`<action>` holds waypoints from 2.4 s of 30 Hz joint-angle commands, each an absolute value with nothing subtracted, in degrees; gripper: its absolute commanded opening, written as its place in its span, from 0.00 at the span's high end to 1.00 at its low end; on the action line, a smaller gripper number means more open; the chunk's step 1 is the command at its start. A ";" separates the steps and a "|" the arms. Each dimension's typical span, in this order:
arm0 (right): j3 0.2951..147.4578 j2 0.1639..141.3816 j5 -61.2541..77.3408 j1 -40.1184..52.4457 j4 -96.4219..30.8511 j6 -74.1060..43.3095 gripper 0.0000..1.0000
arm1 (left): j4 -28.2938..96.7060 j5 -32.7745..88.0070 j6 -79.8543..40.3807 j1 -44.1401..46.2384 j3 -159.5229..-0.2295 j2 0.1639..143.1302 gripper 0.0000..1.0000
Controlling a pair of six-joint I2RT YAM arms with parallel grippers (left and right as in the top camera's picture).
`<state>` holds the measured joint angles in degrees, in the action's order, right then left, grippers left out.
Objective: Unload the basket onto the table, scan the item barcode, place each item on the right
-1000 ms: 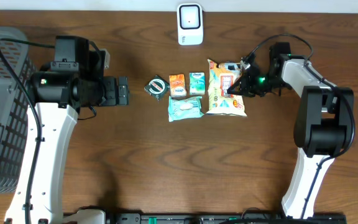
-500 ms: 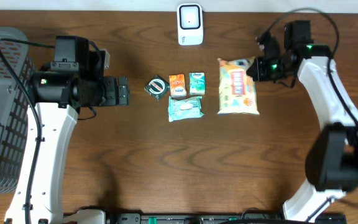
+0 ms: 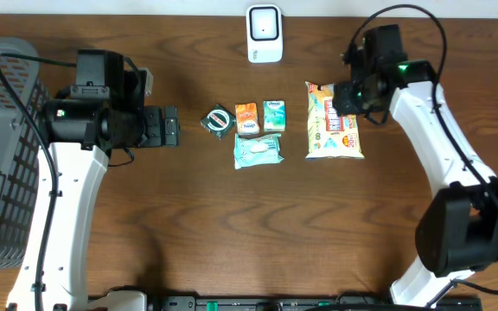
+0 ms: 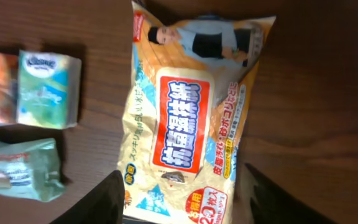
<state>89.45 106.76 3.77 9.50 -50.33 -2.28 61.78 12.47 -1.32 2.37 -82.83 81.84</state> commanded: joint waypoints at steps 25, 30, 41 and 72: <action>89.01 122.28 -32.03 28.53 -51.94 -17.76 0.11 | 62.11 11.90 -1.34 2.55 -82.56 82.00 0.03; 88.77 122.80 -32.84 28.42 -52.36 -18.46 0.15 | 62.11 11.90 -1.34 2.55 -82.56 82.00 0.02; 81.91 123.04 -33.08 27.16 -44.51 -17.98 0.21 | 62.11 11.90 -1.34 2.55 -82.56 82.00 0.02; 93.08 114.61 47.11 6.37 -54.04 3.68 0.99 | 62.11 11.90 -1.34 2.55 -82.56 82.00 0.02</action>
